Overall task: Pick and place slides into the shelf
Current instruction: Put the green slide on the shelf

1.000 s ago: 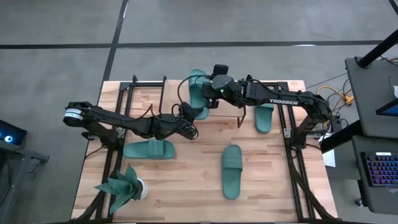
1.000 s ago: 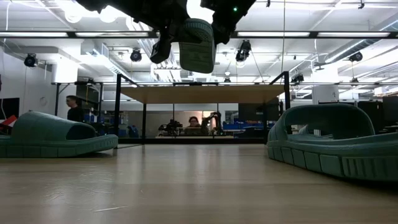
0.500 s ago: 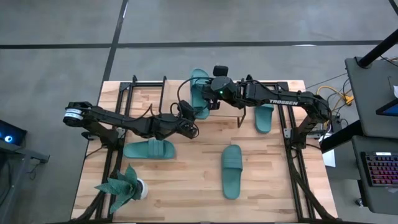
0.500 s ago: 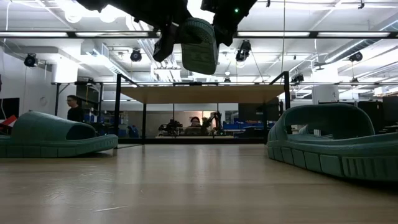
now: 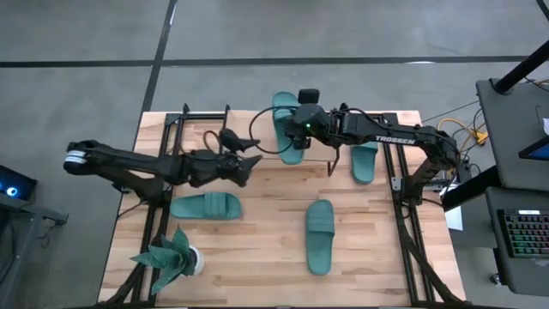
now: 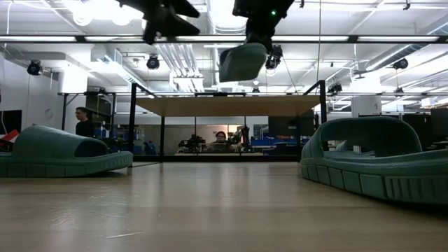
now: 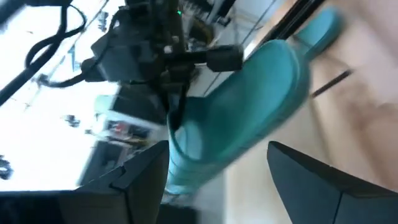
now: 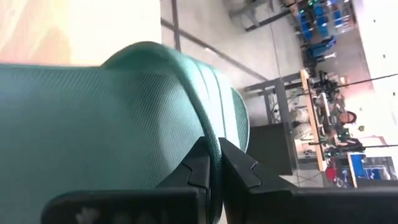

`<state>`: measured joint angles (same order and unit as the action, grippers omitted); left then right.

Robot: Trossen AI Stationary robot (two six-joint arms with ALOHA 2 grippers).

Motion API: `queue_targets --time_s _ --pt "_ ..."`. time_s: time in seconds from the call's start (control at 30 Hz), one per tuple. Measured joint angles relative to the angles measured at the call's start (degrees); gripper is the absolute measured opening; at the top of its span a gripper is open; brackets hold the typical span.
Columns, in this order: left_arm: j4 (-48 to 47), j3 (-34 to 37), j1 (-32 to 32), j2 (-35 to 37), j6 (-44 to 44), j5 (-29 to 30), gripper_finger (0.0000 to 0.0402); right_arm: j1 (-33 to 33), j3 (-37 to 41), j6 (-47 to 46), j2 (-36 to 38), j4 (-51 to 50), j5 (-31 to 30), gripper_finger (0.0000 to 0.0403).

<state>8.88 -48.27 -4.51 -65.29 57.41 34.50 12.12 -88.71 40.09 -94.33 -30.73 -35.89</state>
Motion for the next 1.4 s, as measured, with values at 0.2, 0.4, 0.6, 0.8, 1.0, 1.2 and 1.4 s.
queue_targets --time_s 0.2,0.4,0.6,0.8,1.0,1.2,1.4 --pt "-3.2 4.0 0.0 9.1 -7.0 -8.1 0.0256 0.1 0.1 -3.4 1.5 -5.5 -0.4 0.0009" --pt "-3.3 7.7 0.0 14.5 -9.2 -8.5 0.0256 0.7 2.8 -5.4 3.8 -6.8 -0.3 0.0009" --pt "-1.7 10.3 0.0 16.2 -9.2 -8.5 0.0257 2.7 8.9 -6.0 6.8 -6.1 -0.2 0.0009" --pt "0.2 11.2 0.0 16.7 -8.9 -8.5 0.0257 3.9 15.6 -6.0 11.0 -0.8 -0.2 0.0009" --pt "0.3 11.2 0.0 16.0 -8.9 -8.5 0.0257 4.2 22.1 -5.9 15.5 3.3 -0.1 0.0009" --pt "0.8 11.2 0.0 15.6 -8.8 -8.5 0.0257 5.0 29.0 -3.9 18.7 8.8 1.3 0.0009" --pt "1.4 11.2 0.0 15.4 -8.5 -8.5 0.0257 7.3 33.6 -0.7 19.6 15.9 3.5 0.0009"
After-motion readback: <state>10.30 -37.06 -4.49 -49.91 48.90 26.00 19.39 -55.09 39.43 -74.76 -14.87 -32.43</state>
